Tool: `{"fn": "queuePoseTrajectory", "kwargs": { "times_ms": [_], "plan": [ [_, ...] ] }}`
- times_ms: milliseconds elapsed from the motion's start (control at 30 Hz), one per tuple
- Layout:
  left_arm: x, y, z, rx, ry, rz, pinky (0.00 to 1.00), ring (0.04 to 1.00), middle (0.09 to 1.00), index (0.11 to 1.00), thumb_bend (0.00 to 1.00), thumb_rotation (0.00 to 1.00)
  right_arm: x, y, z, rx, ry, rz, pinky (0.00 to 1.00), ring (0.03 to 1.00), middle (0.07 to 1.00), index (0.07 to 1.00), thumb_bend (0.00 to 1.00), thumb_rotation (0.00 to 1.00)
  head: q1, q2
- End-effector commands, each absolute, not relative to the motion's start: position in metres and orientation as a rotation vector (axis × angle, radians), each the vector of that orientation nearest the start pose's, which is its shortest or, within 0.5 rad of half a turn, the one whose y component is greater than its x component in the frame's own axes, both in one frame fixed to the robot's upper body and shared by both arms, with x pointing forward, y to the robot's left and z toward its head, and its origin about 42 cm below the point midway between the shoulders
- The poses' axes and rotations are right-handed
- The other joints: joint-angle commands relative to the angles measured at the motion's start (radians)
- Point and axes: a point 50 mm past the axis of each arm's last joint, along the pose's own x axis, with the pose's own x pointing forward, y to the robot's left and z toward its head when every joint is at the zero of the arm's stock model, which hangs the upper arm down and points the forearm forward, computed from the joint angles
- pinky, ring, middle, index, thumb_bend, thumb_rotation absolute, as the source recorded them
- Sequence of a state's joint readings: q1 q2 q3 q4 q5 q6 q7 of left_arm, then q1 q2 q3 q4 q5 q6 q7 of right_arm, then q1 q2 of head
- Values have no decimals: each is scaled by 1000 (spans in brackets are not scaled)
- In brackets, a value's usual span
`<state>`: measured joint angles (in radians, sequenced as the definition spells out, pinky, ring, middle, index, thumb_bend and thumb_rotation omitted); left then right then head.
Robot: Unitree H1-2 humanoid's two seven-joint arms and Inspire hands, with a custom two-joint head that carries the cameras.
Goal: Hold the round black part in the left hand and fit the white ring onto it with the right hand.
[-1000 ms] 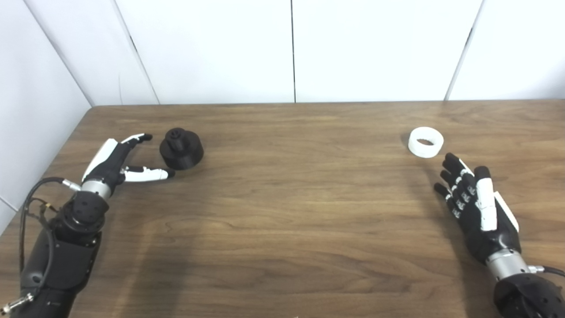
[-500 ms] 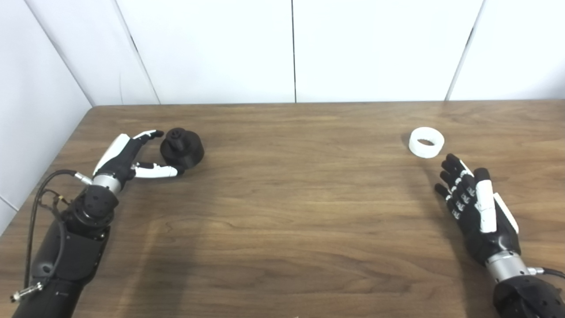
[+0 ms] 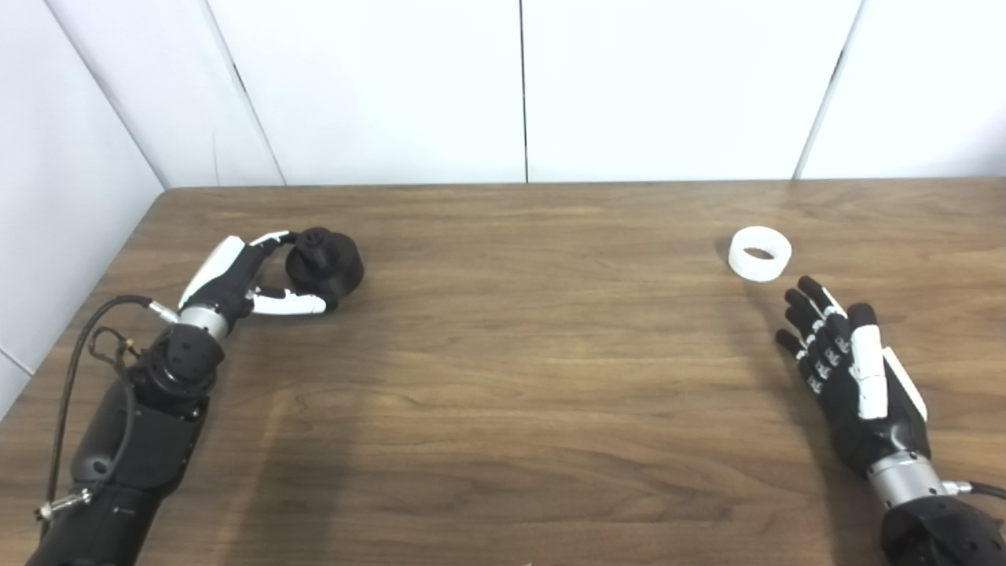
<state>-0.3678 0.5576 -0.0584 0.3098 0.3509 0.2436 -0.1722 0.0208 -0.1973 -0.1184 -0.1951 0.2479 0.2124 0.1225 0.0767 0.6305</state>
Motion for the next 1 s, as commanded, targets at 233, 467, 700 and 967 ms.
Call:
{"fn": "queuePoseTrajectory", "kwargs": {
  "times_ms": [233,467,700,967],
  "plan": [
    [419,397,198,928,134,47,929,986,933,868,955,298,274,-299,155,16,-47,65,965,986,943,959,618,1000,-4,-1],
    [422,394,197,933,122,56,966,996,914,807,926,289,274,-301,156,12,-51,72,962,990,940,963,611,1000,-4,-1],
    [423,393,195,941,94,82,920,968,891,720,877,244,275,-301,156,1,-52,91,967,993,940,971,620,1000,-2,-2],
    [421,392,195,941,73,89,902,959,883,638,827,192,276,-300,158,-6,-56,99,981,999,944,978,629,1000,-4,-1]
  ]
}}
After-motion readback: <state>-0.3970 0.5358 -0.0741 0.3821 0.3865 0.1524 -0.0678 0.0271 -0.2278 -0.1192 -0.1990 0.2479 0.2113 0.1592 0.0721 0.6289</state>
